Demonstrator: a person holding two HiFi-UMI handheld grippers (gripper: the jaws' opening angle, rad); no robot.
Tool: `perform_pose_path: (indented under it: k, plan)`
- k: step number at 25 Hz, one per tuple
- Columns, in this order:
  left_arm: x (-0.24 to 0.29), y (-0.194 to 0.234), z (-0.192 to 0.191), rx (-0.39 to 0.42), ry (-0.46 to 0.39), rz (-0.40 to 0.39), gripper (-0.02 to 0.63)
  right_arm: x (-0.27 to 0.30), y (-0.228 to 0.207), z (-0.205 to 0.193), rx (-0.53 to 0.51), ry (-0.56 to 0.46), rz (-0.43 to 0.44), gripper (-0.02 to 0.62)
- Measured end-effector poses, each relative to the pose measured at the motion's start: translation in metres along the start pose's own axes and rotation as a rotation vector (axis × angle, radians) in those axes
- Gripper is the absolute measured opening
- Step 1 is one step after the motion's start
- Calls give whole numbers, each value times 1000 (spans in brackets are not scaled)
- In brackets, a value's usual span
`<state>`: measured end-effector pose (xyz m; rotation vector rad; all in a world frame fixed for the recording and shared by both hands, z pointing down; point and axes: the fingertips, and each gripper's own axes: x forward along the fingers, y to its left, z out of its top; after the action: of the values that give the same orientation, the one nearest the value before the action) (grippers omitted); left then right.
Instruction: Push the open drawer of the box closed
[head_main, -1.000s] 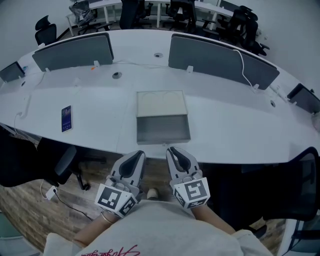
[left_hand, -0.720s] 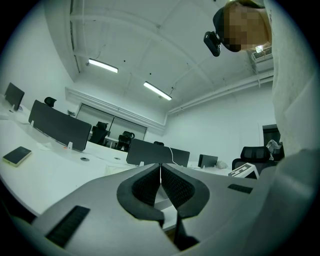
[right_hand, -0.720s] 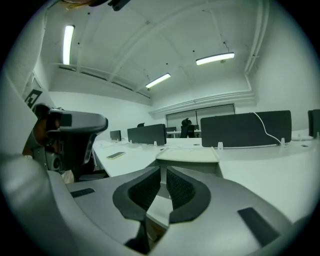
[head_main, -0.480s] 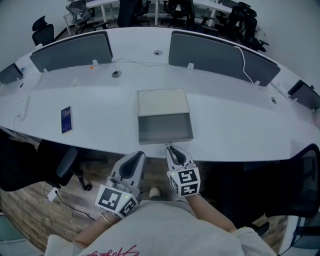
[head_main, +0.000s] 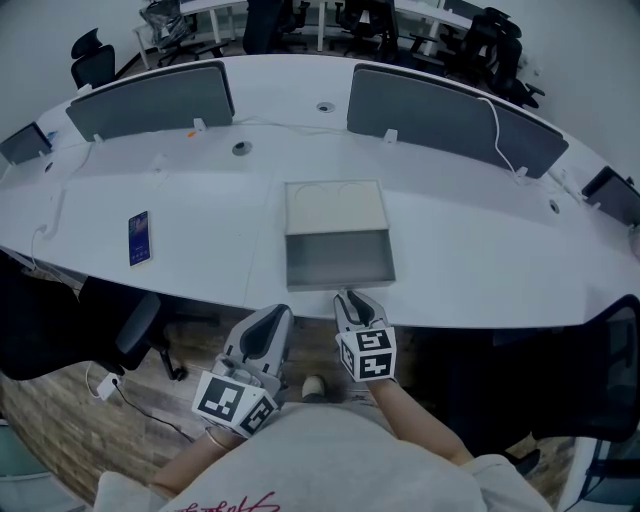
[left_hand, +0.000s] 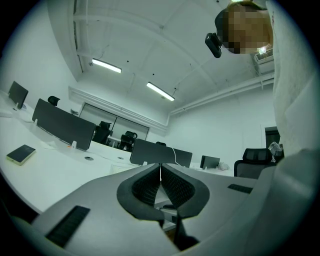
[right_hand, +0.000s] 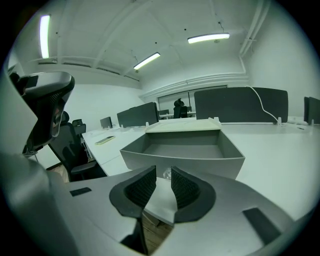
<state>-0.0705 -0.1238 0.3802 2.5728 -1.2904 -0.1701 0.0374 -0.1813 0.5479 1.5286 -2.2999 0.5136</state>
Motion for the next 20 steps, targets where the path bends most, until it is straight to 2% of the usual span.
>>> perform_pose_path:
  k: [10,20]
  plan:
    - [-4,6,1,-10,-5,19,18,12,-7,-7,-12,16,-53,83]
    - [-2,4,2,-7,-8,10,18,19,-6,-12,60,64,-58,86]
